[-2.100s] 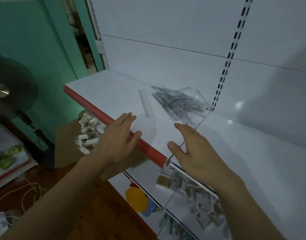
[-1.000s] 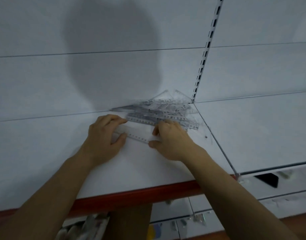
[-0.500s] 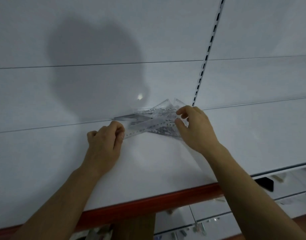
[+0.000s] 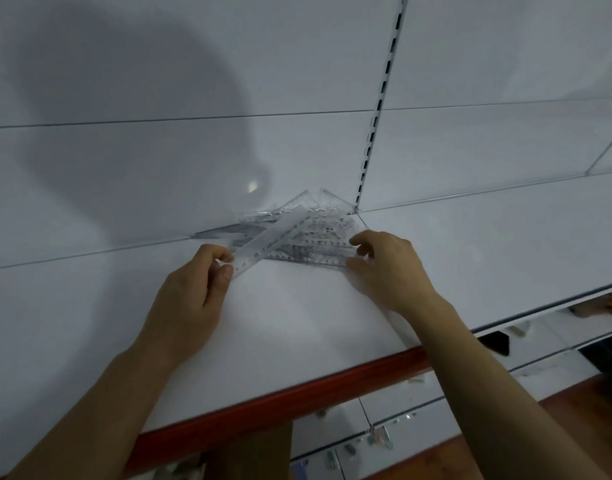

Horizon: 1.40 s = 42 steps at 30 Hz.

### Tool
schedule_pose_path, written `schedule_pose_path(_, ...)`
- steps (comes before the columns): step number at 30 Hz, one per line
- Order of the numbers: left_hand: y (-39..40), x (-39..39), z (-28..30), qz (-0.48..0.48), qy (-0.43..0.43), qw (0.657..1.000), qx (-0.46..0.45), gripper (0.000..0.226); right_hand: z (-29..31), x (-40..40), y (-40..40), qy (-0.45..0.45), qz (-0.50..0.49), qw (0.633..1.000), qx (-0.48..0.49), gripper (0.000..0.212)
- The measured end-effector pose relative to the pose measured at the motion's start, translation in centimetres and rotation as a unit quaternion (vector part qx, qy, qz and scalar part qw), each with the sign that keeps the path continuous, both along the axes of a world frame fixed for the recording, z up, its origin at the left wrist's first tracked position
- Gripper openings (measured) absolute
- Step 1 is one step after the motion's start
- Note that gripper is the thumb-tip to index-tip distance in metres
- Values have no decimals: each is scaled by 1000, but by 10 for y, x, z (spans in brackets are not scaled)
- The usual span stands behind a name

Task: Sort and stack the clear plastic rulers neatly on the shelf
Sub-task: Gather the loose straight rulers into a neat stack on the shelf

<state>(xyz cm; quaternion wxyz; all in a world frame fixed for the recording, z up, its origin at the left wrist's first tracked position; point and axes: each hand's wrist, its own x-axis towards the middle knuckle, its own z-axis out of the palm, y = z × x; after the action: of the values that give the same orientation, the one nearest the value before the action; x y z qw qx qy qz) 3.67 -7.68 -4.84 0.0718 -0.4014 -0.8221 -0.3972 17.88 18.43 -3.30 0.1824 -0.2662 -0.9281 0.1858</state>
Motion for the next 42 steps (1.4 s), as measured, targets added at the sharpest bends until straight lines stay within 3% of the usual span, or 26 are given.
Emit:
schedule_pose_path(3,10,12,8,-11,-3,1000,-9,13,2,9,7,81,29,996,40,15)
schedule_pose_path(5,18,20,16,-19,-1,1000,-17,19,9,17,9,157,28,987,7,11)
schedule_pose_path(11,60,55,33,-60,-12,998,2,14,28,57,33,296,-23,908,-294,34)
schedule_pose_path(13,83,71,37,-79,-1,997,9,14,29,78,47,313,-39,878,-360,39)
schedule_pose_path(15,109,84,40,-94,6,996,8,13,30,103,65,322,-69,862,-384,30)
schedule_pose_path(21,201,139,43,-154,4,988,5,21,22,187,138,341,-134,844,-390,9)
schedule_pose_path(25,272,184,42,-182,22,983,8,18,18,249,193,365,-163,829,-390,19)
schedule_pose_path(34,437,279,46,-278,57,958,34,34,23,391,312,444,-258,790,-335,13)
schedule_pose_path(38,503,302,43,-293,63,953,48,38,18,429,354,460,-307,783,-284,12)
schedule_pose_path(42,571,308,34,-307,62,949,39,39,8,445,398,482,-325,755,-304,11)
